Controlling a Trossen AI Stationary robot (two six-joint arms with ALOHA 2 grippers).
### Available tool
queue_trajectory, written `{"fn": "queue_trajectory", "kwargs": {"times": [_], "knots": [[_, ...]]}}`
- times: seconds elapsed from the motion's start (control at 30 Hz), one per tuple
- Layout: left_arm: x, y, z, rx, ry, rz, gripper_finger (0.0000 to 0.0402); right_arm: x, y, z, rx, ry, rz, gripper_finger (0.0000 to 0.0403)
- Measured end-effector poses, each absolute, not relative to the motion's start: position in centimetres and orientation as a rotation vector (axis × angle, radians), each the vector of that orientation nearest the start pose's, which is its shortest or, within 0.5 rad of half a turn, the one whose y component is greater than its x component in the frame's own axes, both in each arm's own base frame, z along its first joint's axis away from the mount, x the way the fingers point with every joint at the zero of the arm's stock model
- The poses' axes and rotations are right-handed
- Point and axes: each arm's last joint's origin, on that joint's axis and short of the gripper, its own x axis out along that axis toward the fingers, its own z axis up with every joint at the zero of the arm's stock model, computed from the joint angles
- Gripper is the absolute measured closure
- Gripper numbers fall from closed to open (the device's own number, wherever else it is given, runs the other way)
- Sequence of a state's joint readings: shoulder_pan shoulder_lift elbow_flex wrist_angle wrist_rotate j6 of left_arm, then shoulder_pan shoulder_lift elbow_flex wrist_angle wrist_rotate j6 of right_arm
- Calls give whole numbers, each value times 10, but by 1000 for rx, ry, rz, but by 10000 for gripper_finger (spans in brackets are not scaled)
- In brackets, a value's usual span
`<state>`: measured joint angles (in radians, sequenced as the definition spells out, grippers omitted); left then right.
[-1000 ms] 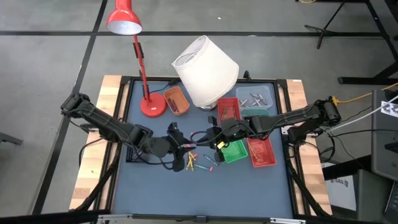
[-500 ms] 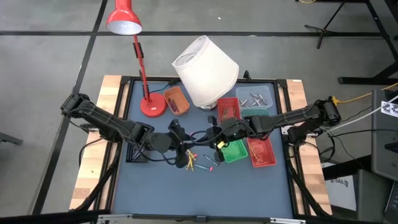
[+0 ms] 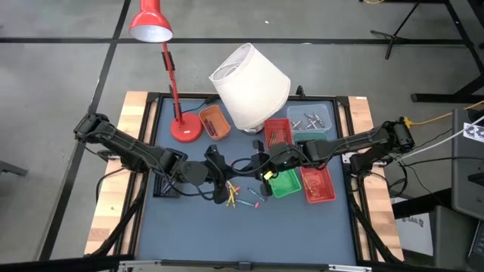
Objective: Sort crayons
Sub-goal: Put the violet crayon into the orange bin
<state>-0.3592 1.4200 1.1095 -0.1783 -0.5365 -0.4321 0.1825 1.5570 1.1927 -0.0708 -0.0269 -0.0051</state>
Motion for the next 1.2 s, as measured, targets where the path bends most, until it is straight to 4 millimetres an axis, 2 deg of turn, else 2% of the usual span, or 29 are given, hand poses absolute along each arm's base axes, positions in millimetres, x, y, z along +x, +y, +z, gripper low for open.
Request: {"fn": "queue_trajectory", "kwargs": {"times": [0.33, 0.5, 0.77, 0.97, 1.2], "knots": [[299, -94, 302, -207, 408, 281, 391, 346, 65, 291, -44, 490, 207, 278], [298, -82, 296, -186, 469, 328, 392, 338, 63, 278, -56, 649, 204, 259], [292, -42, 280, -91, 665, 523, 392, 324, 61, 263, -72, 857, 199, 258], [282, -4, 272, -26, 786, 725, 392, 324, 61, 262, -73, 866, 198, 258], [280, 38, 271, -15, 826, 838, 392, 324, 61, 262, -73, 867, 198, 258]]}}
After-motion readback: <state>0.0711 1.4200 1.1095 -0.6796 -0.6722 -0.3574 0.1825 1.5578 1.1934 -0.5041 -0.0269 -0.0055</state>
